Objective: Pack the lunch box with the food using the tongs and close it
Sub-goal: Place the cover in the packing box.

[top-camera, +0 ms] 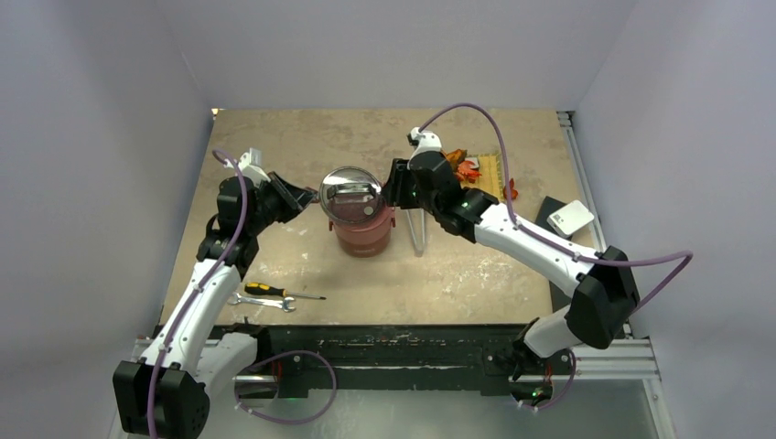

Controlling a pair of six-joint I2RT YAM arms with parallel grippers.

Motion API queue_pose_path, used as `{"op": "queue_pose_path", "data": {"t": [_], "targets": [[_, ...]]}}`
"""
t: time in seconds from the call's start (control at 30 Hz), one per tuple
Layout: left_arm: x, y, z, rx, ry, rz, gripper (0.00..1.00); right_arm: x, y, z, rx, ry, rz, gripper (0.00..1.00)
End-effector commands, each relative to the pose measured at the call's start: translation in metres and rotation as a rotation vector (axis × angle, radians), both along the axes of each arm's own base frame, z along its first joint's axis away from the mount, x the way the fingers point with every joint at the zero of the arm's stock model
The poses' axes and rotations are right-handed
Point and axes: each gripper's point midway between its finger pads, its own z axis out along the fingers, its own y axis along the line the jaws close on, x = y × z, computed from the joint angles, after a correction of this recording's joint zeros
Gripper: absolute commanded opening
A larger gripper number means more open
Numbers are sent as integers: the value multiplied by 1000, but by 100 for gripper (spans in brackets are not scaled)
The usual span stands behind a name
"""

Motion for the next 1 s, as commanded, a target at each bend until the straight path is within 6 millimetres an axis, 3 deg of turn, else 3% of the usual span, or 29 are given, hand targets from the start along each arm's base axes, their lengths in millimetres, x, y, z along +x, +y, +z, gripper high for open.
{"op": "queue_pose_path", "data": {"t": [0.0,0.13,0.17,0.27,0.7,0.83,0.97], "targets": [[3,-5,10,-20,-47,-18,0,18,5,30,57,-67,-37,45],[2,-6,11,-20,-48,-19,0,22,12,26,66,-60,-15,45],[2,-6,11,-21,-47,-19,0,22,12,25,27,-81,16,26],[2,-6,11,-23,-49,-18,0,20,14,28,31,-88,36,1],[-4,-17,36,-82,-72,-71,0,1,-7,73,72,-140,34,0],[-6,-18,27,-79,-44,-80,0,-4,-13,66,48,-101,61,0],[-6,-20,10,-68,-8,-93,0,-5,-16,46,18,-50,84,0]]}}
